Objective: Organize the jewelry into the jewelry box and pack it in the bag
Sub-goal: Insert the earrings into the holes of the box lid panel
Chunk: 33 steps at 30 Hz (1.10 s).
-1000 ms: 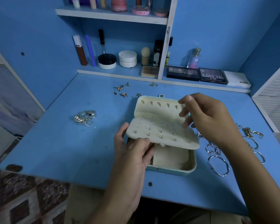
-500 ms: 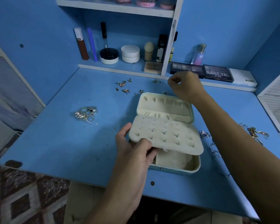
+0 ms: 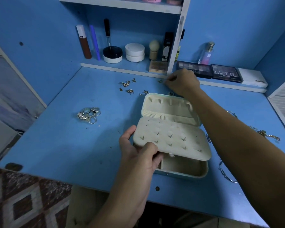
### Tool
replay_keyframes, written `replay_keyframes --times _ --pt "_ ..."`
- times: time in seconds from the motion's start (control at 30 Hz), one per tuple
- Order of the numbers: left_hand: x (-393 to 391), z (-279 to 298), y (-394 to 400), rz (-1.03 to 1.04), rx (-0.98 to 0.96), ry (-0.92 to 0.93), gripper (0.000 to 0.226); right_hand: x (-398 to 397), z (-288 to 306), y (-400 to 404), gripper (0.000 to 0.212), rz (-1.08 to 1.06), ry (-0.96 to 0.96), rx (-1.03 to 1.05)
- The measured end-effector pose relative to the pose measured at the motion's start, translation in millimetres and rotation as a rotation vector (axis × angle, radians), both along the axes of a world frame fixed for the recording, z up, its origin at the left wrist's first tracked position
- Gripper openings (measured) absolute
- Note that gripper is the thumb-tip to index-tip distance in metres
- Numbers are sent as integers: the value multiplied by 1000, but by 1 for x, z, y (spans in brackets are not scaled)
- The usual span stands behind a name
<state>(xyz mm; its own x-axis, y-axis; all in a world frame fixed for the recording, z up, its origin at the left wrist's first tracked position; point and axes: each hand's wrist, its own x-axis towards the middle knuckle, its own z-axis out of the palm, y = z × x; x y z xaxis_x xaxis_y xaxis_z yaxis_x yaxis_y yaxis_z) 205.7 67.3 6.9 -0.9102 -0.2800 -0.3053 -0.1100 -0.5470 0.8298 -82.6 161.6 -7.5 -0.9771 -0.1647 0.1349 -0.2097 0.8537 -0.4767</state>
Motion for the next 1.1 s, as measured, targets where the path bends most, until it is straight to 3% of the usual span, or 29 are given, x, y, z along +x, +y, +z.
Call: replay_keyframes --times 0.2,0.43,0.7,0.8,1.1 --pt "-1 -3 0 10 10 38 64 -3 2 -5 12 -27 3 10" --pt "-1 -4 0 10 -5 9 49 -3 1 -4 17 -11 -13 5" --pt "-4 -8 -1 34 15 4 55 -4 2 -13 18 22 36 17" --pt "-3 -9 -1 28 12 19 54 -4 4 -14 26 91 59 70" --pt "-3 -9 -1 20 5 36 54 -6 6 -14 21 148 95 229"
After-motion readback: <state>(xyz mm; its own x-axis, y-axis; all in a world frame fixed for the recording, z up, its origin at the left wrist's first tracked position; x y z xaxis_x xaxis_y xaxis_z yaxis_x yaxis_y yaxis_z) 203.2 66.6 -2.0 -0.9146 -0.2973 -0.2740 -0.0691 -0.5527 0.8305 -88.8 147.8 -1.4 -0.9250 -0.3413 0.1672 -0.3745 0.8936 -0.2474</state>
